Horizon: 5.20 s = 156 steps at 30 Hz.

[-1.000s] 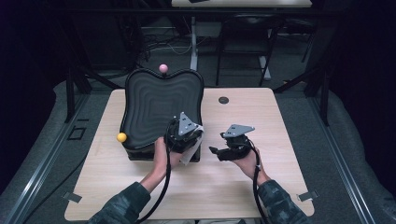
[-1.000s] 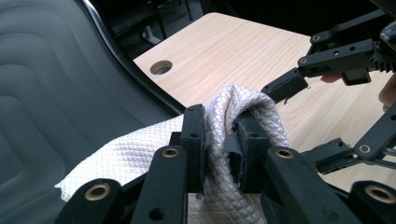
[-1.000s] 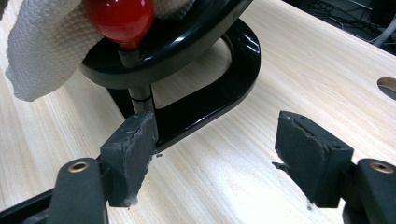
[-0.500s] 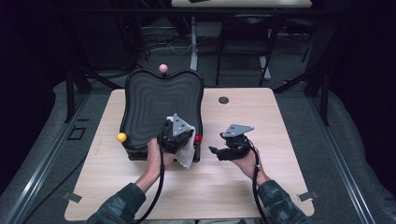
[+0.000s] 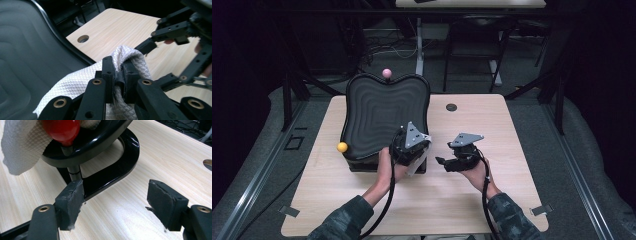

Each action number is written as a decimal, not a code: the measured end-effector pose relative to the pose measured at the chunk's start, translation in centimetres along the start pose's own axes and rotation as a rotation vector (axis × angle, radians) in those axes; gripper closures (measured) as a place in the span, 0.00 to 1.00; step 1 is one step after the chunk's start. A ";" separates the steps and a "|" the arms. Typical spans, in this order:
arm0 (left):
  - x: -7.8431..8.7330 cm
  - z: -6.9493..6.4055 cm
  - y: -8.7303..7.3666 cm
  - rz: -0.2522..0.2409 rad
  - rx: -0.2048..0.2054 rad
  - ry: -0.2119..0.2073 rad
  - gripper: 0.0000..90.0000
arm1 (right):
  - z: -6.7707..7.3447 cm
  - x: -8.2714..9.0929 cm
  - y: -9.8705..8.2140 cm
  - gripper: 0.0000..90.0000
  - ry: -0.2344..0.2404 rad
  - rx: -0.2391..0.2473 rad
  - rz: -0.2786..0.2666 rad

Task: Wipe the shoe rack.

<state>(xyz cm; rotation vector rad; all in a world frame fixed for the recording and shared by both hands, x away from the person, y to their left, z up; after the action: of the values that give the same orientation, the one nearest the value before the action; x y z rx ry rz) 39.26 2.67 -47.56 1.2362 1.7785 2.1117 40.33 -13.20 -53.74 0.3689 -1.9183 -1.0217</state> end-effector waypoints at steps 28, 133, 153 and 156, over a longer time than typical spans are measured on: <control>6.9 4.6 -7.4 -0.027 0.195 0.095 0.92 | 1.5 0.8 4.4 0.29 0.024 -0.005 -0.118; -3.7 -0.3 -13.6 0.017 0.387 0.222 0.92 | 2.6 -3.0 6.2 0.67 0.099 0.041 -0.113; 0.0 5.2 -15.4 0.023 0.481 0.352 0.92 | 2.6 -2.9 6.2 0.67 0.098 0.048 -0.104; 0.6 6.2 -15.6 0.024 0.499 0.377 0.92 | 2.6 -2.9 6.2 0.67 0.096 0.047 -0.105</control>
<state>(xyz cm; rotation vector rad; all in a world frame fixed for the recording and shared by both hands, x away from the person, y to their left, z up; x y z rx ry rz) 36.59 12.55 -60.93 0.9838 2.5839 2.0908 40.67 -6.28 -51.25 0.5411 -1.8554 -1.0100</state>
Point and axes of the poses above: each handheld gripper's, and its own axes: x roughly backward along the jaws, y roughly out of its top, z roughly to its left, the point moved 5 cm from there along -x, roughly forward along the jaws, and after that the axes turned 15 degrees about x, right-handed, at the moved point
